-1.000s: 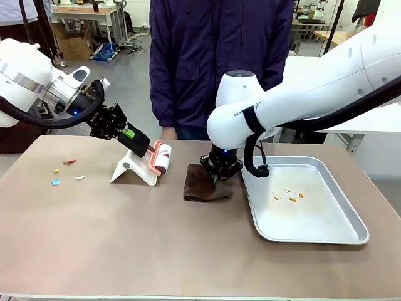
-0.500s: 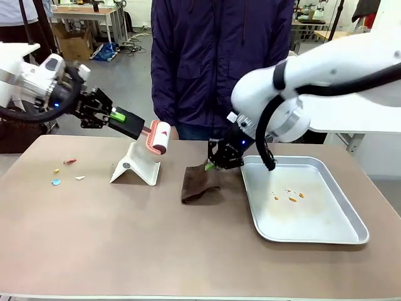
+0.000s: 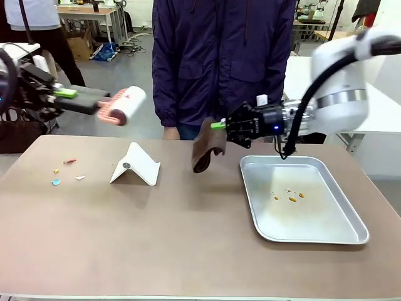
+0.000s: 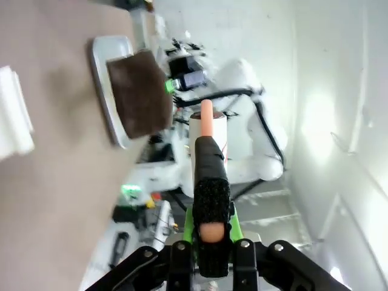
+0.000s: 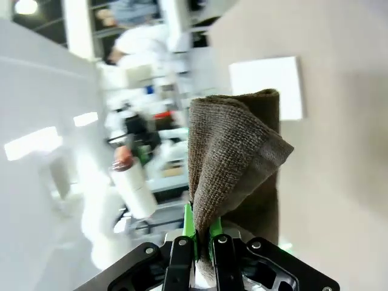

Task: Clean the surface of the table.
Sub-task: Hold the Lint Roller with your left hand and the towel with your right hand.

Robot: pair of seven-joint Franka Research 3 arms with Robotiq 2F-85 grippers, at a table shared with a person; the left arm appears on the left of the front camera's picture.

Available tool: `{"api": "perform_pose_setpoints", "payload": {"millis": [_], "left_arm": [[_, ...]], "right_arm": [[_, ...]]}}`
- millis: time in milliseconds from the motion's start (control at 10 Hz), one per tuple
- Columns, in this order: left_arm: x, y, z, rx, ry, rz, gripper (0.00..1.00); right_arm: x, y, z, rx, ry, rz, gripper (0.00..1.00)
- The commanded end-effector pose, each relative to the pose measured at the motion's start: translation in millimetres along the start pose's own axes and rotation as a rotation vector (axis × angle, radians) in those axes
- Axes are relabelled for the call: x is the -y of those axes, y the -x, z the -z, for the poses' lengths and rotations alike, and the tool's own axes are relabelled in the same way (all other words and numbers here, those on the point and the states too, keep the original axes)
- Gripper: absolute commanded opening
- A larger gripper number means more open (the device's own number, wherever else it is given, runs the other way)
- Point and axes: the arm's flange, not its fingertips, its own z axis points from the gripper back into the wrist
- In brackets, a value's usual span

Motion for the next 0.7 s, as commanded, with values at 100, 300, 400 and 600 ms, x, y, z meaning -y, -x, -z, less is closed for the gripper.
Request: {"api": "perform_pose_setpoints", "payload": {"millis": [100,300,400,600], "left_arm": [[15,43,-48,0.087,0.025,-0.088,0.14],[8,74,-86,0.137,-0.146,-0.159,0.14],[10,90,-107,0.104,-0.160,-0.113,0.14],[16,116,-147,0.082,-0.155,-0.055,0.14]], "right_arm": [[18,71,-45,-0.067,-0.255,-0.028,0.00],[28,113,-99,0.142,-0.283,-0.170,0.00],[29,130,-129,0.154,-0.313,-0.193,0.00],[37,150,-197,0.302,-0.295,-0.187,0.00]]}}
